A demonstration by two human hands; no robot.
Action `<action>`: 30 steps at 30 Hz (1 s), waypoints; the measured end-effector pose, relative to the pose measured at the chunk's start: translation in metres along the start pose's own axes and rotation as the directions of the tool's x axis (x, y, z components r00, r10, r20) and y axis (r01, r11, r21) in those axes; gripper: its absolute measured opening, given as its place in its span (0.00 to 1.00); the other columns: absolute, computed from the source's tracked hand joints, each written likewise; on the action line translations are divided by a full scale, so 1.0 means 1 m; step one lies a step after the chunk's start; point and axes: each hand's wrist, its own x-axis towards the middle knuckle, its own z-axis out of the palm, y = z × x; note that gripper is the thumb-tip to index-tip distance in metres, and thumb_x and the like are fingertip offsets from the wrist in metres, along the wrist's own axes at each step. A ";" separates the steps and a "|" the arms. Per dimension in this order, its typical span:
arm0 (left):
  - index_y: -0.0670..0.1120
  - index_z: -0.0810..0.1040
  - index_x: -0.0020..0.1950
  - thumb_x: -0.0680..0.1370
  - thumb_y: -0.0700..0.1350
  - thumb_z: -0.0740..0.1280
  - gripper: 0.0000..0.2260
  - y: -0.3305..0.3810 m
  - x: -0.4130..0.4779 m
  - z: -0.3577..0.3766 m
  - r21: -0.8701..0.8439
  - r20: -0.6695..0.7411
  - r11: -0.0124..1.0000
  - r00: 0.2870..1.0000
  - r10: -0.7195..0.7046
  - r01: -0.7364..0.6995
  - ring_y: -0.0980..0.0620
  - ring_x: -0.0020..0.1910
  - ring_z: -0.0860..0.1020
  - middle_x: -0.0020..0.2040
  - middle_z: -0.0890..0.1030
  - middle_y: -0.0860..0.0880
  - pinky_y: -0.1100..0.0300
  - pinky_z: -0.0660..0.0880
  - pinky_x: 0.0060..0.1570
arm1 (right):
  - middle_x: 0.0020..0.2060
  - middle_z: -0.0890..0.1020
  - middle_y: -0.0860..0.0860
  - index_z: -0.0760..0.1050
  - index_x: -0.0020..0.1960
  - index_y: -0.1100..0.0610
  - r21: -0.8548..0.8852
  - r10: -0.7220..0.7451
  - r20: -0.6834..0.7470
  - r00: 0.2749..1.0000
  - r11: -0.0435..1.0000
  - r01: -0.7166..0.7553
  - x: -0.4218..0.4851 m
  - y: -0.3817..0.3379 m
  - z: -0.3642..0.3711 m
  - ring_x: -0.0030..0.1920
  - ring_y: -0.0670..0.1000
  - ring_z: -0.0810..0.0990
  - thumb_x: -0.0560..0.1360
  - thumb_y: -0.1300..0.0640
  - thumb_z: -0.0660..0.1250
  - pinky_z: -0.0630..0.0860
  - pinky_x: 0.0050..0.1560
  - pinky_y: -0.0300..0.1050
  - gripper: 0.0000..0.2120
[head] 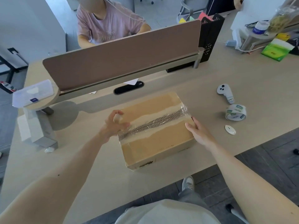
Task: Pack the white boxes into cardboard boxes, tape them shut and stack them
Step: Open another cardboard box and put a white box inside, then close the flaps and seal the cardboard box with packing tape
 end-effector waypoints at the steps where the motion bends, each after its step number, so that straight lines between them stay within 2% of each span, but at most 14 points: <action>1: 0.50 0.73 0.58 0.72 0.40 0.78 0.20 0.007 0.003 0.013 0.016 -0.022 1.000 1.000 -0.011 0.011 0.53 0.34 0.72 0.43 0.74 0.50 0.58 0.70 0.35 | 0.74 0.67 0.40 0.59 0.77 0.42 -0.001 -0.003 0.009 1.000 1.000 0.003 0.005 0.007 -0.012 0.73 0.45 0.66 0.69 0.25 0.62 0.62 0.75 0.53 0.41; 3: 0.51 0.72 0.58 0.71 0.43 0.79 0.21 0.022 0.009 0.041 0.045 -0.078 0.999 0.997 -0.027 0.031 0.51 0.36 0.72 0.48 0.75 0.48 0.60 0.70 0.31 | 0.72 0.69 0.39 0.60 0.76 0.39 -0.009 -0.002 0.022 1.000 1.000 0.002 0.015 0.019 -0.035 0.72 0.44 0.68 0.67 0.22 0.61 0.64 0.74 0.53 0.42; 4: 0.51 0.72 0.58 0.70 0.46 0.79 0.22 0.029 0.012 0.055 0.065 -0.105 0.997 0.994 -0.034 0.041 0.50 0.41 0.74 0.53 0.75 0.47 0.60 0.73 0.32 | 0.71 0.70 0.38 0.60 0.75 0.39 -0.019 0.001 0.023 1.000 1.000 -0.001 0.017 0.021 -0.046 0.71 0.45 0.69 0.67 0.22 0.60 0.65 0.73 0.53 0.42; 6: 0.52 0.69 0.59 0.66 0.59 0.79 0.29 0.041 0.016 0.083 0.279 -0.150 0.959 0.989 -0.016 0.058 0.45 0.58 0.73 0.61 0.69 0.48 0.54 0.75 0.49 | 0.69 0.73 0.38 0.62 0.74 0.39 -0.035 -0.004 0.036 0.999 0.999 0.006 0.022 0.025 -0.065 0.69 0.44 0.71 0.69 0.25 0.61 0.67 0.71 0.53 0.38; 8: 0.55 0.67 0.58 0.59 0.73 0.73 0.36 0.050 0.019 0.108 0.581 -0.215 0.805 0.977 0.008 0.121 0.41 0.71 0.64 0.68 0.64 0.45 0.40 0.62 0.68 | 0.65 0.76 0.38 0.65 0.73 0.40 -0.037 -0.017 0.062 0.998 0.999 0.019 0.025 0.027 -0.081 0.66 0.44 0.74 0.70 0.29 0.63 0.70 0.69 0.51 0.34; 10: 0.55 0.68 0.55 0.61 0.77 0.68 0.34 0.057 0.021 0.135 0.717 -0.227 0.690 0.969 0.098 0.099 0.40 0.80 0.50 0.80 0.53 0.44 0.32 0.44 0.72 | 0.59 0.80 0.39 0.69 0.71 0.43 -0.069 -0.023 0.098 0.995 0.997 0.030 0.029 0.027 -0.094 0.59 0.44 0.78 0.73 0.33 0.66 0.74 0.64 0.49 0.29; 12: 0.54 0.69 0.53 0.64 0.79 0.62 0.33 0.063 0.023 0.167 0.776 -0.157 0.631 0.971 0.180 0.008 0.42 0.80 0.47 0.81 0.50 0.47 0.30 0.41 0.72 | 0.52 0.82 0.42 0.73 0.66 0.45 -0.149 -0.038 0.112 0.993 0.987 0.055 0.035 0.024 -0.108 0.53 0.45 0.80 0.74 0.37 0.66 0.76 0.57 0.46 0.23; 14: 0.53 0.69 0.53 0.65 0.79 0.56 0.33 0.071 0.024 0.204 0.815 -0.093 0.577 0.970 0.226 -0.057 0.43 0.77 0.52 0.78 0.55 0.49 0.27 0.49 0.71 | 0.52 0.81 0.45 0.75 0.65 0.46 -0.211 -0.054 0.095 0.994 0.975 0.073 0.045 0.022 -0.124 0.52 0.46 0.79 0.75 0.38 0.67 0.75 0.50 0.42 0.22; 15: 0.51 0.68 0.56 0.68 0.78 0.55 0.34 0.075 0.024 0.222 0.826 -0.073 0.560 0.970 0.234 -0.073 0.42 0.78 0.51 0.79 0.54 0.49 0.26 0.49 0.71 | 0.52 0.80 0.46 0.75 0.64 0.48 -0.236 -0.065 0.076 0.995 0.968 0.081 0.052 0.023 -0.133 0.52 0.47 0.79 0.75 0.39 0.67 0.74 0.49 0.42 0.21; 18: 0.41 0.65 0.67 0.77 0.70 0.55 0.35 0.082 0.021 0.263 0.828 -0.080 0.556 0.964 0.252 -0.077 0.40 0.80 0.43 0.82 0.46 0.47 0.29 0.40 0.71 | 0.56 0.79 0.49 0.78 0.62 0.52 -0.340 -0.087 -0.041 0.995 0.938 0.068 0.075 0.027 -0.165 0.57 0.52 0.78 0.75 0.46 0.67 0.73 0.51 0.45 0.18; 24: 0.42 0.67 0.60 0.80 0.68 0.51 0.29 0.074 0.020 0.273 0.827 -0.123 0.556 0.939 0.320 -0.081 0.42 0.81 0.44 0.83 0.47 0.45 0.33 0.40 0.75 | 0.64 0.76 0.55 0.75 0.67 0.52 -0.678 -0.061 -0.123 0.991 0.734 -0.039 0.128 0.037 -0.212 0.63 0.58 0.75 0.75 0.46 0.66 0.72 0.56 0.49 0.22; 26: 0.43 0.67 0.58 0.79 0.68 0.52 0.28 0.074 0.020 0.274 0.822 -0.136 0.563 0.934 0.330 -0.079 0.43 0.81 0.44 0.83 0.48 0.46 0.34 0.41 0.75 | 0.59 0.79 0.54 0.75 0.66 0.53 -0.705 0.051 -0.089 0.995 0.703 -0.099 0.140 0.039 -0.220 0.58 0.58 0.78 0.76 0.45 0.66 0.73 0.49 0.47 0.22; 28: 0.45 0.66 0.56 0.79 0.68 0.54 0.26 0.074 0.019 0.275 0.813 -0.151 0.577 0.929 0.338 -0.078 0.45 0.81 0.45 0.83 0.49 0.47 0.34 0.41 0.76 | 0.46 0.80 0.53 0.77 0.60 0.56 -0.690 0.150 -0.061 0.987 0.708 -0.150 0.149 0.040 -0.227 0.44 0.55 0.78 0.74 0.45 0.68 0.71 0.37 0.43 0.20; 30: 0.47 0.66 0.55 0.79 0.67 0.55 0.24 0.074 0.018 0.275 0.803 -0.163 0.592 0.928 0.336 -0.074 0.46 0.81 0.45 0.83 0.49 0.47 0.36 0.41 0.76 | 0.43 0.81 0.55 0.79 0.55 0.58 -0.694 0.164 -0.042 0.986 0.705 -0.147 0.159 0.042 -0.230 0.40 0.56 0.77 0.71 0.42 0.71 0.71 0.38 0.43 0.22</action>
